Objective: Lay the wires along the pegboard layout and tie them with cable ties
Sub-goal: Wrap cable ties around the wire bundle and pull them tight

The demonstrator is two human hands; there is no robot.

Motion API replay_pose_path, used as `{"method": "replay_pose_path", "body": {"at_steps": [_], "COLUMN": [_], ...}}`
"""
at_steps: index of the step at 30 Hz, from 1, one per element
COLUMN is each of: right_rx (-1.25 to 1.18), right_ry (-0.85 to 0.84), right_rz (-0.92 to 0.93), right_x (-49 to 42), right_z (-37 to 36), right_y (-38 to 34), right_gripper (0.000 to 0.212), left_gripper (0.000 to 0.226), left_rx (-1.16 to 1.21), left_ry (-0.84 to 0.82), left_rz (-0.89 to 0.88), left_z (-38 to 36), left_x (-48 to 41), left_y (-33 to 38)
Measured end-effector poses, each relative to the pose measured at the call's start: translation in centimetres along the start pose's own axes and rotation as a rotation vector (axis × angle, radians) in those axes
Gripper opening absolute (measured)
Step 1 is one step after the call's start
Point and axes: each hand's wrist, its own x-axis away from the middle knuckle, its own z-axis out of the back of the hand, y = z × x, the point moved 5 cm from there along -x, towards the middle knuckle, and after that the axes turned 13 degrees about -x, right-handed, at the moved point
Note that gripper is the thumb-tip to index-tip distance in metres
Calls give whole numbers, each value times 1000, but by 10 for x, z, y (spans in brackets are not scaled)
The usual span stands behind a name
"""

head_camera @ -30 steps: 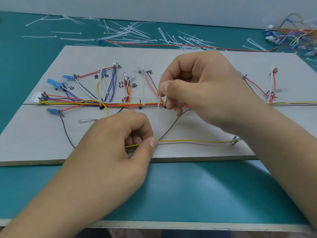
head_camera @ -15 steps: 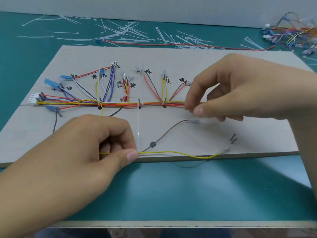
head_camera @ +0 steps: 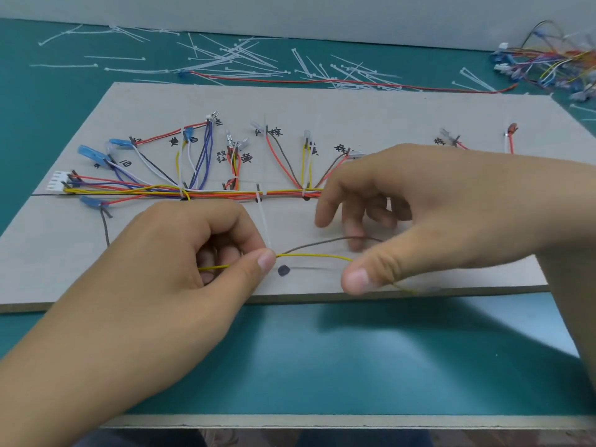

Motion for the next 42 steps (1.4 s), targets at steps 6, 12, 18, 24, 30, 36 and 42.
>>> {"method": "replay_pose_path", "body": {"at_steps": [6, 12, 18, 24, 30, 36, 42], "right_rx": [42, -281, -419, -188, -158, -171, -79], "right_ry": [31, -47, -125, -41, -6, 11, -4], "right_rz": [14, 7, -98, -128, -211, -266, -327], "right_x": [5, 10, 17, 26, 35, 38, 40], "right_z": [9, 14, 19, 36, 42, 37, 34], "right_y": [1, 6, 19, 23, 29, 31, 27], "right_gripper": [12, 20, 16, 4, 16, 11, 19], "left_gripper": [23, 22, 20, 21, 16, 12, 12], "left_rx": [21, 86, 30, -32, -141, -122, -128], "left_ry": [3, -35, -68, -64, -35, -43, -52], "left_rz": [-13, -21, -43, -58, -120, -152, -171], "left_z": [-1, -7, -7, -2, 1, -1, -3], "left_x": [-3, -7, -6, -7, -10, -12, -12], "left_y": [4, -3, 0, 11, 20, 12, 6]}}
